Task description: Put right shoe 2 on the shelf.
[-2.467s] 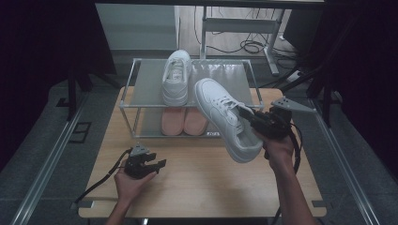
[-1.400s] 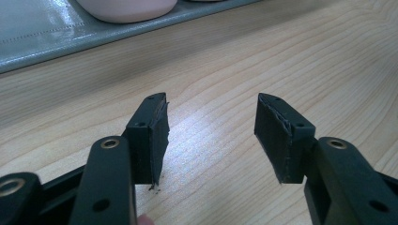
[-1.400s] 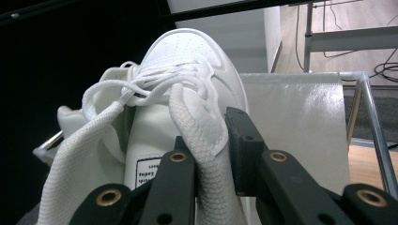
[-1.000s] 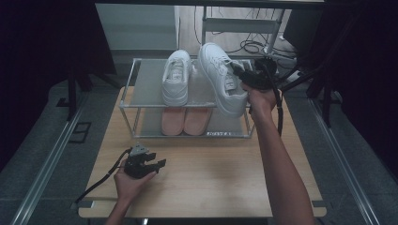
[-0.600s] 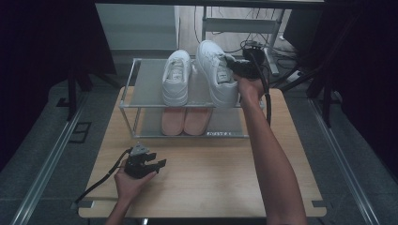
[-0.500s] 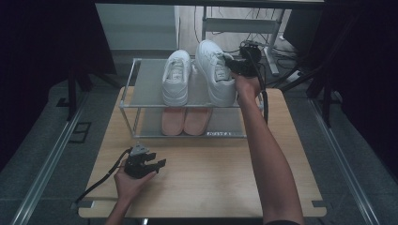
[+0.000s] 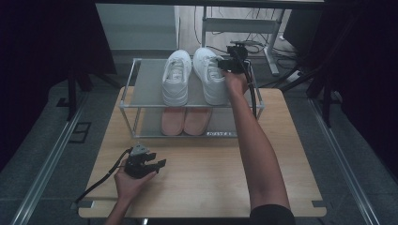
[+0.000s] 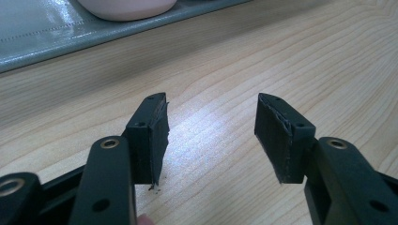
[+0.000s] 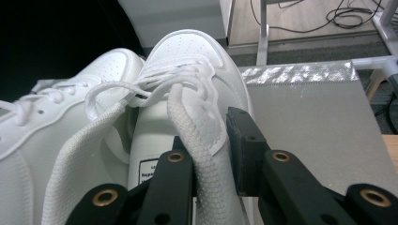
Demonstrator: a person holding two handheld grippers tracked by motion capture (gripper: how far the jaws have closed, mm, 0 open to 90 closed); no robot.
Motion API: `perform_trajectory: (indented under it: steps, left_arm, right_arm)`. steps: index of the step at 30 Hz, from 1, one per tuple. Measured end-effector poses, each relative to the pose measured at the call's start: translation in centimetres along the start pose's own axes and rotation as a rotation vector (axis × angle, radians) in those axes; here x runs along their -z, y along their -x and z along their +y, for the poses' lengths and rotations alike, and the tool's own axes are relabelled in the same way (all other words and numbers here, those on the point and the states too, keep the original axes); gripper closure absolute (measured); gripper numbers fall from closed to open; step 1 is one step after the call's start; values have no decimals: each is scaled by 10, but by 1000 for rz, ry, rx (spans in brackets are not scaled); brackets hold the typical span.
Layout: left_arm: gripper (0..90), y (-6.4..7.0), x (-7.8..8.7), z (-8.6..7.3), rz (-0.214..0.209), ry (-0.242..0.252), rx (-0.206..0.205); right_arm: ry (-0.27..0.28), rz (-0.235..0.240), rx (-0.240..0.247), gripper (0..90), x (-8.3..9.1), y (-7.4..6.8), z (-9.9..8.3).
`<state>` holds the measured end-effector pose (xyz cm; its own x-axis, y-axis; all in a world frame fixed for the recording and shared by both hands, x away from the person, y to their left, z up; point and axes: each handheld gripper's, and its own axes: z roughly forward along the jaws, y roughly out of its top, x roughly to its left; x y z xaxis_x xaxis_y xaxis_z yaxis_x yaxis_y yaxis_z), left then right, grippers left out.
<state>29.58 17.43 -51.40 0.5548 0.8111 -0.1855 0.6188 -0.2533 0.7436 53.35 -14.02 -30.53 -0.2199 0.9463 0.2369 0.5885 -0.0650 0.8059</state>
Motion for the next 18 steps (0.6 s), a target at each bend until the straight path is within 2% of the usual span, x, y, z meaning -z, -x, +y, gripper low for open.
perform_trajectory:
  steps: [5, 9, 13, 18]
  left_arm:
    - [451, 0, 0, 0, 0, 0, 2]
    - [451, 0, -1, 0, 0, 0, 1]
    - [450, 1, -1, 0, -4, -1, 6]
    - [449, 2, -1, -1, -3, -6, 7]
  right_arm:
    - [-14, 15, 3, 746, -4, 2, -1]
    - [-7, 80, 8, 583, -3, 4, -1]
    - [41, 101, 21, 569, 11, 4, 0]
    - [103, 121, 78, 634, 43, 11, -2]
